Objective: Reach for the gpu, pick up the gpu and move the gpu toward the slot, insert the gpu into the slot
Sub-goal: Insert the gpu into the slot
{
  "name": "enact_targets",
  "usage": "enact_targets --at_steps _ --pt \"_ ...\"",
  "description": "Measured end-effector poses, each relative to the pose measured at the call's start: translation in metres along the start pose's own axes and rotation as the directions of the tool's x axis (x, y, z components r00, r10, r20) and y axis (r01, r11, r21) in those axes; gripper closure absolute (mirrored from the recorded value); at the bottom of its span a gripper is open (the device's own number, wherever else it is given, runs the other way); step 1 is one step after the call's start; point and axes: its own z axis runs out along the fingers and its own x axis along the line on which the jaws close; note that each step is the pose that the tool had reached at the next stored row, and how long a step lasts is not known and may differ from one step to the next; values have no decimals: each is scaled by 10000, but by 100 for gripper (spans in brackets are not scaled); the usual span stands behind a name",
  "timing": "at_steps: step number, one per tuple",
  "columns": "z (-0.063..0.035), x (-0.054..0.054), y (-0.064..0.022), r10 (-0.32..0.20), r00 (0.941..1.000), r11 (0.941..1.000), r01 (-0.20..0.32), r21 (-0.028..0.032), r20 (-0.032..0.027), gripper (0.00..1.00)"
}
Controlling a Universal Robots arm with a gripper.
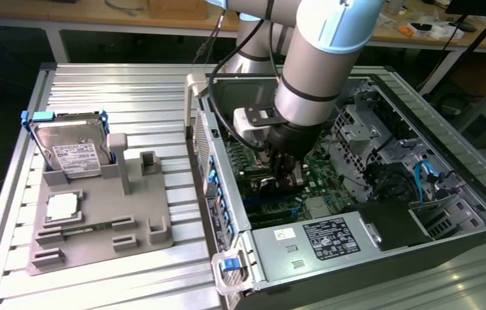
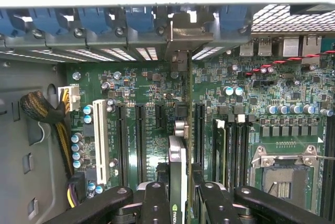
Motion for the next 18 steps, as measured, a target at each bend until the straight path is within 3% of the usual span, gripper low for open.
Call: enact_targets --at_steps 18 --pt "50 1 6 -2 10000 10000 2 1 -18 73"
